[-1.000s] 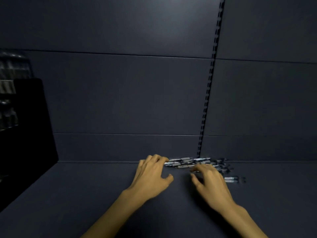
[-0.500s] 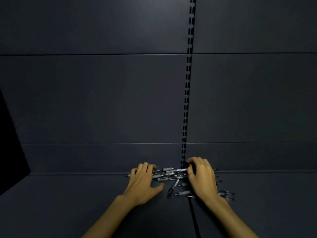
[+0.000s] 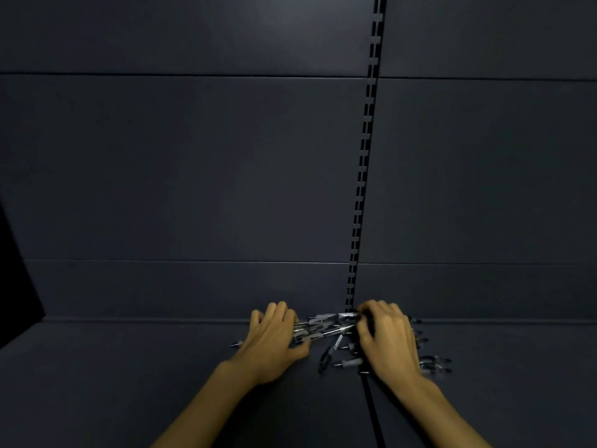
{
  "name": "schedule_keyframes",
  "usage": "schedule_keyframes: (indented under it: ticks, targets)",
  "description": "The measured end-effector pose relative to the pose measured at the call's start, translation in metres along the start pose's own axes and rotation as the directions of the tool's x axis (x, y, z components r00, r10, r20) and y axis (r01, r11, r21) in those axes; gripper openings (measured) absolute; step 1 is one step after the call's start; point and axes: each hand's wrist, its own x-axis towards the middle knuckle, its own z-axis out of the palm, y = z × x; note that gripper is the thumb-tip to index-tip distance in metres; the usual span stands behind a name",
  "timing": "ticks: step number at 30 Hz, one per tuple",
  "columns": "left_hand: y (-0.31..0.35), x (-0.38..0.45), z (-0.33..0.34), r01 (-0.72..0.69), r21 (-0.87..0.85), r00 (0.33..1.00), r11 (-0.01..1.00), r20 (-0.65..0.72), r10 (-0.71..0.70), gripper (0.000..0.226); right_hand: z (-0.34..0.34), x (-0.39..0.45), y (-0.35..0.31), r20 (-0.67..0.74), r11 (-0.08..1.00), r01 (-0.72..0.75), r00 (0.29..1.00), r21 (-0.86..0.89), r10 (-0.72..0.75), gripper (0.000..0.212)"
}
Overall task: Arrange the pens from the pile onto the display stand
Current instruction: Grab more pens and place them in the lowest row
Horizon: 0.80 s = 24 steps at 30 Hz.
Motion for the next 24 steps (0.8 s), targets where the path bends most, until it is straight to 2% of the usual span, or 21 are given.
schedule_keyframes:
  ticks: [11,19,24]
  targets:
    - [0.004,0.001,-0.012,-0.056,-0.050,0.994,0.997,0.087,0.060,0.031,0.000,0.000,0.003,-0.022,1.000,-0.007,1.000,0.008,0.007,0.010]
    - [0.006,-0.006,-0.021,-0.034,0.039,0.992,0.999,0.119,0.029,0.029,0.000,0.002,0.004,-0.020,1.000,-0.023,1.000,-0.014,0.023,0.005]
    - [0.004,-0.007,-0.020,-0.006,-0.023,0.996,1.000,0.093,0.008,0.030,-0.002,0.001,0.001,-0.024,0.999,-0.024,0.999,-0.024,0.023,0.007]
